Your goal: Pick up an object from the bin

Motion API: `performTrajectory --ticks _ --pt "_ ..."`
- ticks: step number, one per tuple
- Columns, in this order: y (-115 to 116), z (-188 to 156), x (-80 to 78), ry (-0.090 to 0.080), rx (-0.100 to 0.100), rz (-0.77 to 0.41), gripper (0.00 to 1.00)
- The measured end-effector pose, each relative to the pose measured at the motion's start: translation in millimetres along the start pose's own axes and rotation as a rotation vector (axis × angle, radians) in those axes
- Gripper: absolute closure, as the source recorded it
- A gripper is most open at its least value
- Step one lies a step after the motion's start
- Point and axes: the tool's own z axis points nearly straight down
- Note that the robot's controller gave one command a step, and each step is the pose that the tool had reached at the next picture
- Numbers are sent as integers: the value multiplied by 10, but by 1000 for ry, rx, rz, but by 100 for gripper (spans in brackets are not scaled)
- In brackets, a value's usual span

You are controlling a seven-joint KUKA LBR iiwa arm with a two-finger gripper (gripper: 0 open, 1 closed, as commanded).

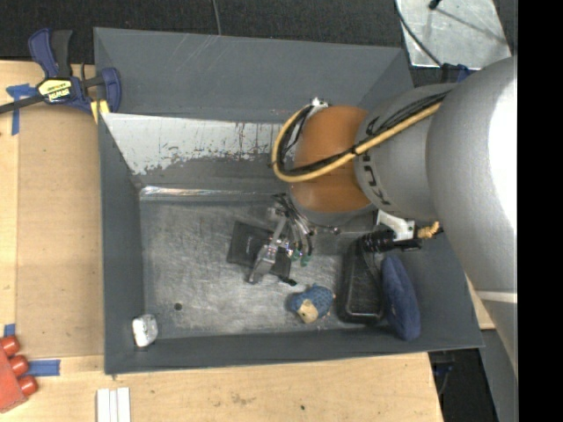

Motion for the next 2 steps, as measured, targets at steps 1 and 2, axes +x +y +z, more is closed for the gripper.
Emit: performTrajectory --ticks 1,2 --pt "9 -41 -52 -17 -6 2 100" --pt "12 -103 -69 -1 0 2 100"
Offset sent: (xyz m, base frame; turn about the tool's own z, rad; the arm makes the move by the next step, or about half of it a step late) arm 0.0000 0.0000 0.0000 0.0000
